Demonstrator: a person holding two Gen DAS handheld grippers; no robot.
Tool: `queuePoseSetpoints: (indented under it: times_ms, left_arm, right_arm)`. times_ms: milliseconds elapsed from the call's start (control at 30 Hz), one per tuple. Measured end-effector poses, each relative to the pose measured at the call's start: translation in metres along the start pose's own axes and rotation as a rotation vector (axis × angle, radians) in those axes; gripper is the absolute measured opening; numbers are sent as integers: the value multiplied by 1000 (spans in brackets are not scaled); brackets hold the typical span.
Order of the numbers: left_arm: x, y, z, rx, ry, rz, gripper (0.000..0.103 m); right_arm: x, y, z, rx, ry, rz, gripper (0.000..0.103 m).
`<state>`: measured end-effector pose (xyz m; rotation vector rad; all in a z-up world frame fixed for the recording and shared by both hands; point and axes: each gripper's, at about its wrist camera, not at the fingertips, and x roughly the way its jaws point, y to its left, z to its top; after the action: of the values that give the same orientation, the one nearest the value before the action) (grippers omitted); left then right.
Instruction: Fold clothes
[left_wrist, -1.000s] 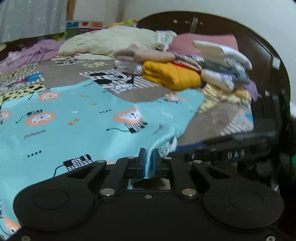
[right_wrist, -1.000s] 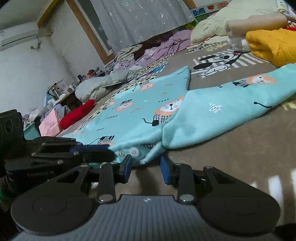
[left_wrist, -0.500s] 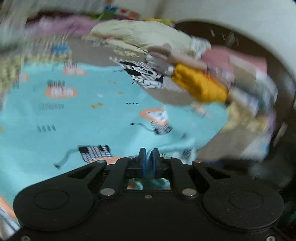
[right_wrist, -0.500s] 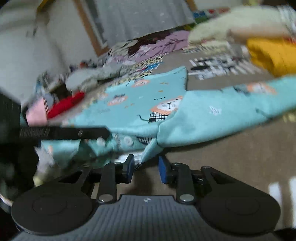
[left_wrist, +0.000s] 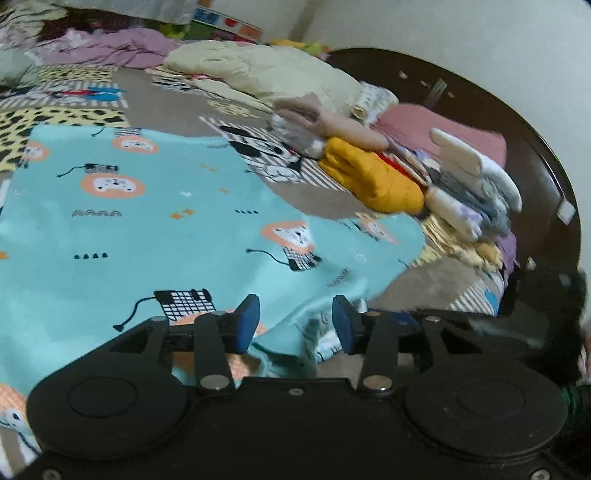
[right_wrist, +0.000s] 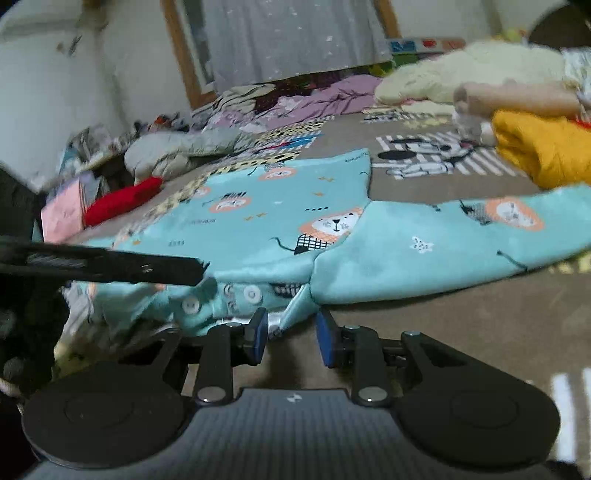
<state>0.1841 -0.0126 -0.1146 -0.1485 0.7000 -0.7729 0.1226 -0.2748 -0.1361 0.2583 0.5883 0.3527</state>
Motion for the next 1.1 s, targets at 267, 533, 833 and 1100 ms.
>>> queuePoseSetpoints:
  times_ms: [267, 533, 833, 1100]
  left_arm:
    - [9, -25, -8, 237, 56, 62, 10]
    - [3, -53, -12, 494, -65, 221, 6]
    - [22, -65, -34, 713, -116, 374, 5]
    - [15, -63, -50, 818, 4, 273, 7]
  right_arm:
    - [4, -19, 3, 130, -16, 31, 30]
    - [6, -27, 4, 178, -4, 53, 30]
    - [-8, 0, 6, 14, -20, 30, 32]
    - [4, -5, 9, 54, -9, 23, 32]
